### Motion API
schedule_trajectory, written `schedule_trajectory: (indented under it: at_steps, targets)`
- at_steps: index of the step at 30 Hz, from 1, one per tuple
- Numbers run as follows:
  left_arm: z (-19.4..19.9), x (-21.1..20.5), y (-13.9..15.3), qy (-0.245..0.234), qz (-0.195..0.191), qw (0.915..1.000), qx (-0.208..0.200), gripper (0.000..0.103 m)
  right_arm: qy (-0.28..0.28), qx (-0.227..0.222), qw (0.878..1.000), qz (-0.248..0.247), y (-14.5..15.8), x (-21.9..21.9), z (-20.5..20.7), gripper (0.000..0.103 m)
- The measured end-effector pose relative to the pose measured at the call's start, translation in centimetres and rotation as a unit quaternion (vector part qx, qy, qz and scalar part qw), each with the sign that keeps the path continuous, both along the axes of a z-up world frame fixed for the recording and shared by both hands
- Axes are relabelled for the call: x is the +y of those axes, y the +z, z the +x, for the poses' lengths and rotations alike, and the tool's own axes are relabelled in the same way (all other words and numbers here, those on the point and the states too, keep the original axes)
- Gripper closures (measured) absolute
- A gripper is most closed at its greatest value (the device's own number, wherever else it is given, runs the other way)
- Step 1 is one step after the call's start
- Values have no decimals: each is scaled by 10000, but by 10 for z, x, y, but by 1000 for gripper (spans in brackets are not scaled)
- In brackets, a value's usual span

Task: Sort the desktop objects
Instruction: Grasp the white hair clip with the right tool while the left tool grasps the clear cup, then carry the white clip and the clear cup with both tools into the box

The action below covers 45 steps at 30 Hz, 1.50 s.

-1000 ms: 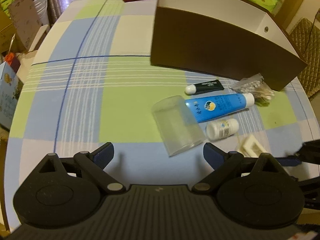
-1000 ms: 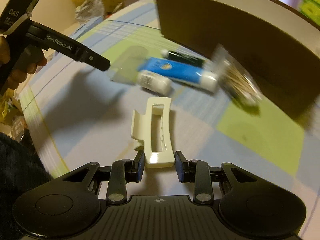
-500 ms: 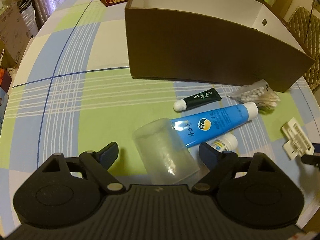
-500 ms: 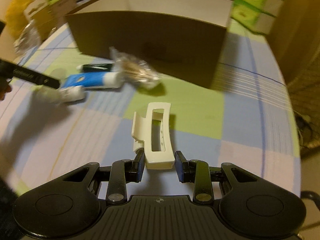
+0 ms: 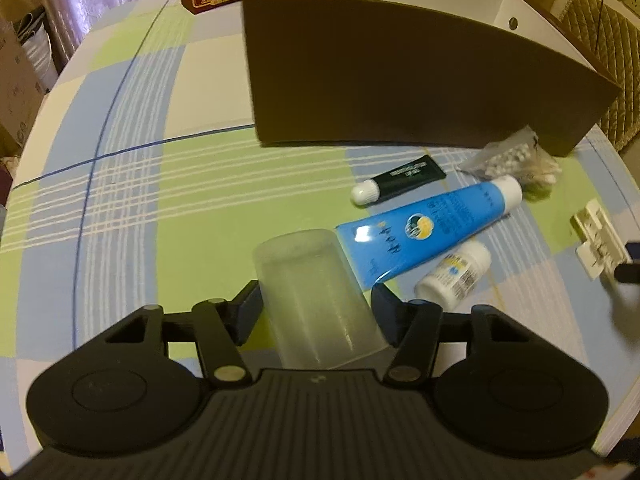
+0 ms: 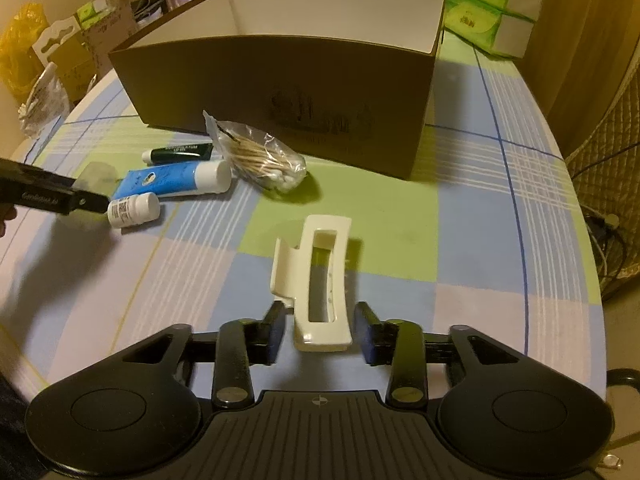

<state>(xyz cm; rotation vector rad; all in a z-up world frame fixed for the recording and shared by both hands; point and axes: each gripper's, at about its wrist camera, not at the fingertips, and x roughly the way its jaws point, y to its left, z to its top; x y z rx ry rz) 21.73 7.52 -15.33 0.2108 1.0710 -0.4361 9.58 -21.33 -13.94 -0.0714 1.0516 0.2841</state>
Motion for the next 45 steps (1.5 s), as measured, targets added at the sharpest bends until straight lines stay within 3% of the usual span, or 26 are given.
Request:
schedule_trajectory:
  at_steps: [3, 9, 15, 18, 19, 26, 31, 37, 39, 45]
  targets:
    - [-5, 14, 1, 5, -1, 10000, 31, 48, -20, -49, 10000, 8, 2, 0, 0, 48]
    - [-15, 34, 3, 128, 71, 9998, 141, 42, 11, -88, 10000, 38, 3, 3, 4, 37]
    - [-10, 32, 1, 319, 61, 9994, 154, 39, 92, -82, 9999, 36, 0, 10, 10, 32]
    - [-9, 19, 0, 102, 323, 9994, -18, 46, 76, -88, 9999, 35, -1, 13, 13, 32]
    - [-9, 15, 1, -19, 306, 9995, -63, 56, 76, -90, 9999, 32, -2, 14, 15, 32]
    - [-7, 4, 2, -71, 212, 9997, -63, 56, 39, -64, 9999, -89, -7, 19, 23, 32]
    - [-5, 6, 4, 3, 248, 9997, -52, 56, 33, -14, 9997, -221, -12, 20, 27, 33]
    - [-6, 8, 5, 53, 251, 9997, -37, 56, 48, 68, 9996, -283, -16, 21, 30, 51]
    - [-6, 8, 5, 58, 253, 9997, -39, 56, 86, 110, 9994, -311, -18, 23, 30, 63]
    - [-8, 8, 5, 53, 243, 9997, -21, 56, 170, 164, 9993, -289, -16, 26, 29, 65]
